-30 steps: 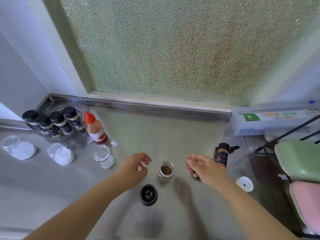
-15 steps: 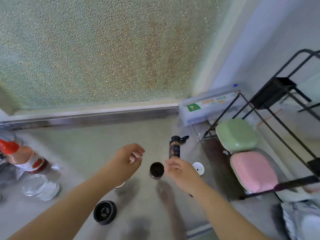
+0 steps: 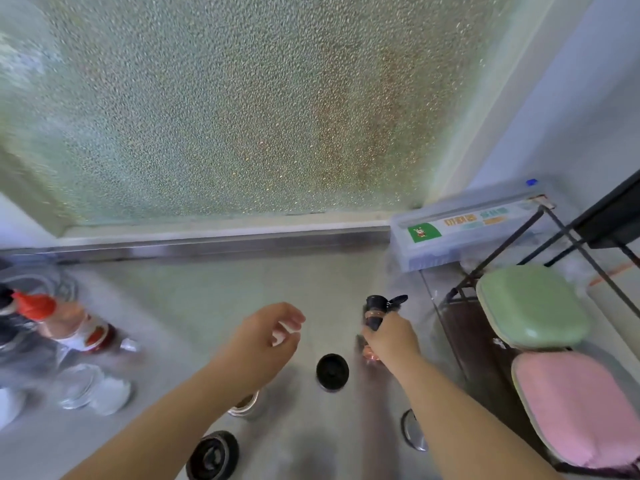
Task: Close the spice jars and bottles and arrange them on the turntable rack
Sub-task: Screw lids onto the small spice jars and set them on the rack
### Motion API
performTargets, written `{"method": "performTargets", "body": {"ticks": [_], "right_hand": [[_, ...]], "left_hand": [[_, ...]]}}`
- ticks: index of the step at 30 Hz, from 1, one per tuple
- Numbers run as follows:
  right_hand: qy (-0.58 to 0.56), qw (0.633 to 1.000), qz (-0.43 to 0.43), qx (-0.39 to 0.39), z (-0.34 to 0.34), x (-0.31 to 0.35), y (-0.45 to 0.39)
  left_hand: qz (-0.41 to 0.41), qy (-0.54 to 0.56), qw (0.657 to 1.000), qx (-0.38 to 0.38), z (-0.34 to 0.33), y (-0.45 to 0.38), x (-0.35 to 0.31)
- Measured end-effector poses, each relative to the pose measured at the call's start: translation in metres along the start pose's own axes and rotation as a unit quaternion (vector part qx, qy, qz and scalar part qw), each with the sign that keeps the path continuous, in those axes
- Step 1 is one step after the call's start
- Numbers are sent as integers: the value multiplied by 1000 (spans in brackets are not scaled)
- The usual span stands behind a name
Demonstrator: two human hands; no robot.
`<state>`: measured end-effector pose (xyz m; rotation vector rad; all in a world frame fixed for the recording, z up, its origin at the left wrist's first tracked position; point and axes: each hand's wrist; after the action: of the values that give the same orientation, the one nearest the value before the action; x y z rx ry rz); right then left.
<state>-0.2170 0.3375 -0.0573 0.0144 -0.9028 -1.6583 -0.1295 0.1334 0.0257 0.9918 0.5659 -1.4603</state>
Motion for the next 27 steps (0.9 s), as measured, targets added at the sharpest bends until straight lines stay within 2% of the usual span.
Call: {"method": "performTargets", "body": {"ticks": [3, 7, 9, 15, 19, 21, 24, 27], "right_hand": [[-3, 999, 49, 4, 5, 2, 13], [-74, 983, 169, 17, 16, 24, 50], [-90, 969, 230, 24, 18, 43, 75], [-129, 921, 362, 58, 22, 108, 141], [-123, 904, 409, 19, 19, 142, 167], [-164, 886, 432, 42, 20, 160, 178], [-207, 842, 487, 102, 21, 189, 194], [-237, 796, 543, 125, 15, 211, 211]], "left_hand": [[11, 16, 1000, 9, -5, -5, 2], [25, 50, 998, 16, -12, -16, -11], [20, 103, 994, 11, -9, -19, -24], [-40, 236, 970, -41, 31, 7, -40], [-100, 306, 944, -67, 72, 44, -43], [-118, 296, 945, -78, 93, 64, -40], [-141, 197, 964, -106, 118, 94, -38], [-151, 127, 968, -153, 137, 120, -38]]}}
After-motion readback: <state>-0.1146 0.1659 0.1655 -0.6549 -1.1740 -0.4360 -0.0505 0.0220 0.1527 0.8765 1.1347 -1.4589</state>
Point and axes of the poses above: each hand's wrist, its own y-axis away from the middle knuckle, its own z-axis out of the back of the hand, x = y × z, and after that the axes turned 12 degrees about x, right-handed
